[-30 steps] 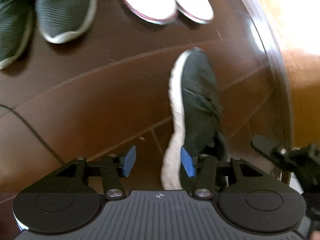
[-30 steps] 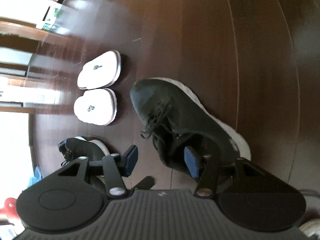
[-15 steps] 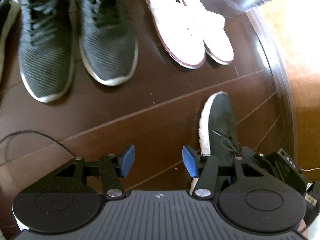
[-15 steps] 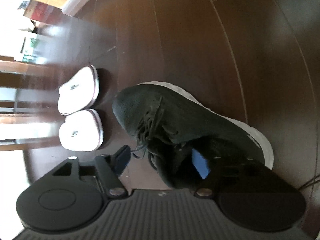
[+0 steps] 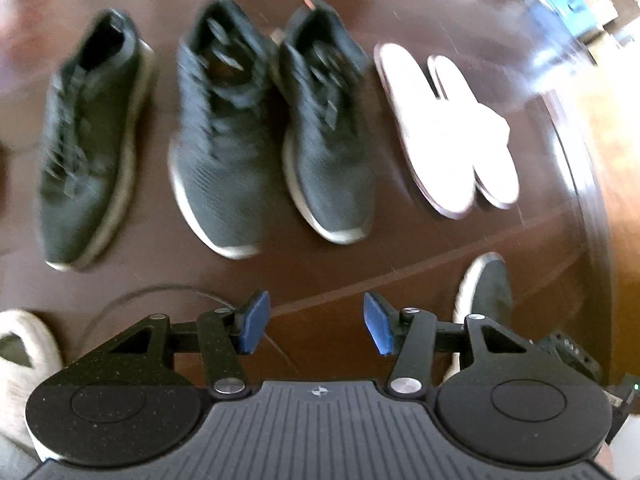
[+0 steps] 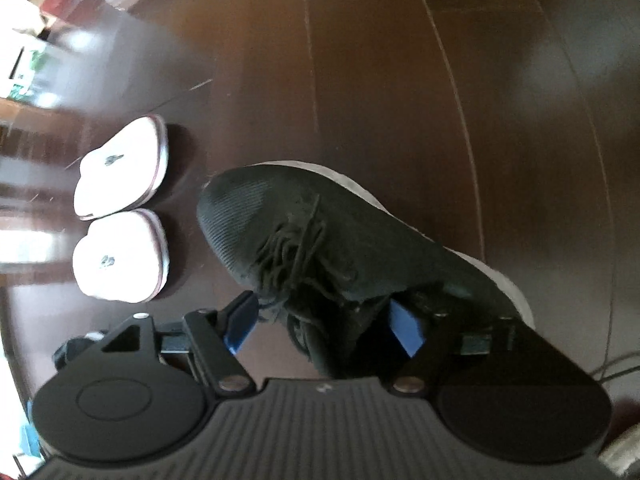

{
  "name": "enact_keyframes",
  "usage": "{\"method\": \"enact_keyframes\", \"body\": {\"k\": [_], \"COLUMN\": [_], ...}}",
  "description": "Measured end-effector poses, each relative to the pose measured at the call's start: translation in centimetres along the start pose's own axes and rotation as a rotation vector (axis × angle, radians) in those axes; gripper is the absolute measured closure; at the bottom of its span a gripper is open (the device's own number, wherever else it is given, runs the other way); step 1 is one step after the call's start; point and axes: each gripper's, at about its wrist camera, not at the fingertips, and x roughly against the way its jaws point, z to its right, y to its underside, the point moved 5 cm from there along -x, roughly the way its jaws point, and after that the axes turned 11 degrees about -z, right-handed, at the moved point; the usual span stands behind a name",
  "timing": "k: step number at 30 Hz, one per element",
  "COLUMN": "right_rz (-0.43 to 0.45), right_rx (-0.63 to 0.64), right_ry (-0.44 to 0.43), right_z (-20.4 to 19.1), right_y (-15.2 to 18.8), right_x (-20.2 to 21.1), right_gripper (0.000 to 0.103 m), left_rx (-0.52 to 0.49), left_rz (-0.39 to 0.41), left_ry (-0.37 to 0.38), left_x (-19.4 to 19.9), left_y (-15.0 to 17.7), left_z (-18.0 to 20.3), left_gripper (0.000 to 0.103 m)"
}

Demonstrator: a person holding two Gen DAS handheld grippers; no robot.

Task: Organize scattered shoes
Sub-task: 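Carry the black sneaker with the right tool toward the row of black sneakers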

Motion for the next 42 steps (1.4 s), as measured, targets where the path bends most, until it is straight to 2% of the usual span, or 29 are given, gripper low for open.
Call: {"method": "enact_keyframes", "body": {"k": [4, 9, 12, 13, 14, 18, 20, 22, 25, 28, 32, 34, 38, 42], "right_rz": [0.012, -0.006, 0.006, 0.012, 0.018, 0.033, 0.049, 0.062, 0.070, 0.087, 0.087, 0.073, 0.050, 0.004], "right_rx": [-0.047, -0.013, 0.020, 0.031, 0.044, 0.112, 0.188, 0.321, 0.491, 0.618, 0.792, 0.931, 1.120, 1.344], "right_ry": [-0.027, -0.033, -0.047, -0.052, -0.055, -0.005, 0.042, 0.123, 0.197, 0.229, 0.241, 0.243, 0.223, 0.182], "right_z": [0.7, 0.6, 0.9, 0.7, 0.4, -1.1, -2.1, -3.9, -5.8, -7.5, -10.0, -12.2, -15.5, -19.9], "right_y": [-0.1, -0.6, -0.3, -0.1, 0.0, 0.2, 0.3, 0.5, 1.2, 2.2, 4.2, 6.3, 10.1, 15.9], "right_x": [-1.3, -1.3, -1.0, -0.9, -0.8, -0.7, -0.2, 0.4, 1.1, 2.1, 3.2, 3.9, 4.8, 5.3], "right_gripper": [0.025, 0.029, 0.037, 0.045, 0.047, 0.058, 0.069, 0.073, 0.074, 0.074, 0.074, 0.074, 0.074, 0.074], "left_rx": [0.054, 0.076, 0.072, 0.063, 0.052, 0.037, 0.074, 0.111, 0.150, 0.181, 0.217, 0.243, 0.296, 0.340], "left_rz": [0.052, 0.091, 0.095, 0.091, 0.091, 0.087, 0.086, 0.092, 0.100, 0.104, 0.121, 0.130, 0.156, 0.184], "left_ry": [-0.054, -0.128, -0.147, -0.152, -0.159, -0.174, -0.159, -0.144, -0.129, -0.115, -0.112, -0.102, -0.087, -0.093], "left_x": [1.9, 3.5, 3.4, 3.3, 3.5, 4.7, 5.6, 6.5, 7.6, 8.5, 9.6, 10.3, 12.3, 15.0], "left_y": [-0.8, -0.8, -1.0, -1.0, -1.0, -0.8, -0.8, -0.7, -0.5, -0.2, 0.2, 0.4, 1.0, 1.8], "left_z": [-1.8, -3.7, -4.6, -5.0, -5.3, -6.6, -8.0, -9.2, -10.8, -12.4, -14.6, -15.7, -17.9, -20.7], "left_gripper": [0.043, 0.042, 0.042, 0.043, 0.043, 0.043, 0.043, 0.042, 0.042, 0.042, 0.042, 0.042, 0.041, 0.041]}}
